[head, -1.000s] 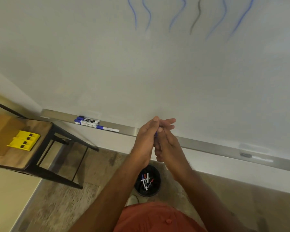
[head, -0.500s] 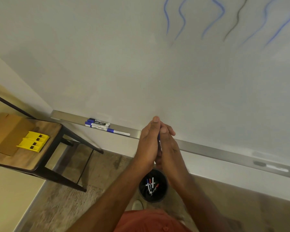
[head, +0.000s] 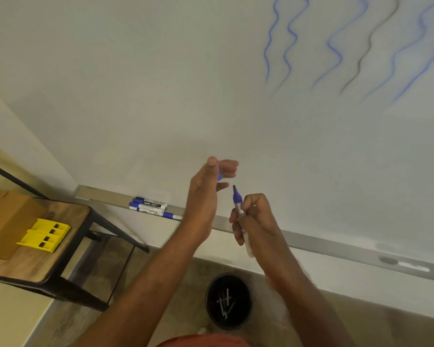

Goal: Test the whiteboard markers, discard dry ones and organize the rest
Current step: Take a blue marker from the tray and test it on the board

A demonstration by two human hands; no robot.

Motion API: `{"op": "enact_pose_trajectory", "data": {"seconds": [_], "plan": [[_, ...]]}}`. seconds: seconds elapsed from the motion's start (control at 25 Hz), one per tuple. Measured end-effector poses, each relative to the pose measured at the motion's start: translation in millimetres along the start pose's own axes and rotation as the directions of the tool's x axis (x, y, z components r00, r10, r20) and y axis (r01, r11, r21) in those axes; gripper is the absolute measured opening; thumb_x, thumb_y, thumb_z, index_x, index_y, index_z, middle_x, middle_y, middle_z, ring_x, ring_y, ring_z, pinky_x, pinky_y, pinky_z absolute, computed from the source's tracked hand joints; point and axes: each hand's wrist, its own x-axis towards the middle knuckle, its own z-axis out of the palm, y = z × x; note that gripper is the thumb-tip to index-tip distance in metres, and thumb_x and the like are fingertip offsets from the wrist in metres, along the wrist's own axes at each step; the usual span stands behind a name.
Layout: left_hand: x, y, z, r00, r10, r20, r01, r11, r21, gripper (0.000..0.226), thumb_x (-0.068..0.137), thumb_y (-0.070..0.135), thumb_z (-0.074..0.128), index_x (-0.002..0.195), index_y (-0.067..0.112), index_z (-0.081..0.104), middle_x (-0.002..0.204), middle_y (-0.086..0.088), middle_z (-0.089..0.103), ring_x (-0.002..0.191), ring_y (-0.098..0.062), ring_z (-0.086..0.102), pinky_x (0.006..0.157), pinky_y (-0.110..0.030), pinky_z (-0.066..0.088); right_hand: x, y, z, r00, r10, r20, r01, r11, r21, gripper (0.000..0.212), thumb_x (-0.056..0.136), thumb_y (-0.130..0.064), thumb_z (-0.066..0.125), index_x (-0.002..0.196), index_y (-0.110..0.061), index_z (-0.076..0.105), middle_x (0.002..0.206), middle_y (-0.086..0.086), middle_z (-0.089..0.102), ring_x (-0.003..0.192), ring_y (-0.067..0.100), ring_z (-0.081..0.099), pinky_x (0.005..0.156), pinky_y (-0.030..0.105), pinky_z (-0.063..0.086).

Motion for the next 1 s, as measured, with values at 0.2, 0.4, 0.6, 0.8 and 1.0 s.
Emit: {"op": "enact_pose_trajectory", "data": {"seconds": [0.2, 0.4, 0.6, 0.8, 1.0], "plan": [[32.7, 42.1, -15.7, 0.981, 0.187, -0.059, -0.188, 0.982, -0.020, 0.044, 0.109, 0.038, 0.037, 0.086, 0.012, 0.064, 0.101, 0.002, 0.074, 0.096, -0.020, 0.069, 0.082, -0.034, 0.055, -3.3, -56.6, -14.2, 0.991, -0.126, -0.043, 0.133, 0.929, 0.344, 0.025, 0.102, -0.023, 0.051, 0.122, -0.012, 0.063, 0.114, 0.012, 0.070, 0.084, 0.024, 0.064, 0.067, 0.032, 0.050], [51.2, 82.7, -15.0, 0.952, 0.306, -0.015, -0.307, 0.951, -0.044, 0.026, 0.109, 0.031, 0.042, 0.095, 0.016, 0.059, 0.090, 0.007, 0.067, 0.083, -0.015, 0.065, 0.079, -0.033, 0.055, -3.7, -108.4, -23.9, 0.966, -0.259, 0.020, 0.186, 0.742, 0.644, 0.059, 0.088, -0.014, 0.034, 0.142, -0.009, 0.056, 0.131, 0.017, 0.066, 0.101, 0.027, 0.066, 0.076, 0.031, 0.055], [63.6, 123.3, -9.3, 0.942, 0.334, -0.024, -0.335, 0.941, -0.056, 0.036, 0.104, 0.036, 0.054, 0.090, 0.004, 0.057, 0.075, 0.008, 0.064, 0.074, -0.011, 0.063, 0.075, -0.029, 0.055, 5.3, -143.7, -23.8, 0.901, -0.418, -0.116, 0.399, 0.694, 0.599, 0.055, 0.089, 0.000, 0.045, 0.140, -0.014, 0.058, 0.130, 0.014, 0.068, 0.105, 0.025, 0.070, 0.078, 0.028, 0.058], [82.4, 164.8, -2.7, 0.901, 0.413, -0.130, -0.420, 0.907, -0.029, 0.060, 0.099, 0.044, 0.061, 0.077, -0.012, 0.055, 0.064, -0.017, 0.055, 0.057, -0.008, 0.053, 0.064, -0.019, 0.049, 21.6, -192.6, -21.1, 0.825, -0.488, -0.287, 0.564, 0.753, 0.341, 0.030, 0.100, -0.030, 0.050, 0.119, -0.017, 0.069, 0.109, 0.013, 0.073, 0.088, 0.026, 0.068, 0.072, 0.032, 0.053], [111.8, 199.5, 0.2, 0.752, 0.636, -0.174, -0.636, 0.769, 0.061, 0.045, 0.103, 0.038, 0.057, 0.070, 0.011, 0.071, 0.073, -0.004, 0.072, 0.071, -0.017, 0.064, 0.076, -0.026, 0.053, 43.3, -233.0, -15.2, 0.531, -0.728, -0.434, 0.759, 0.636, -0.140, 0.025, 0.108, -0.021, 0.048, 0.108, -0.020, 0.073, 0.092, 0.006, 0.074, 0.074, 0.021, 0.066, 0.069, 0.031, 0.048]]}}
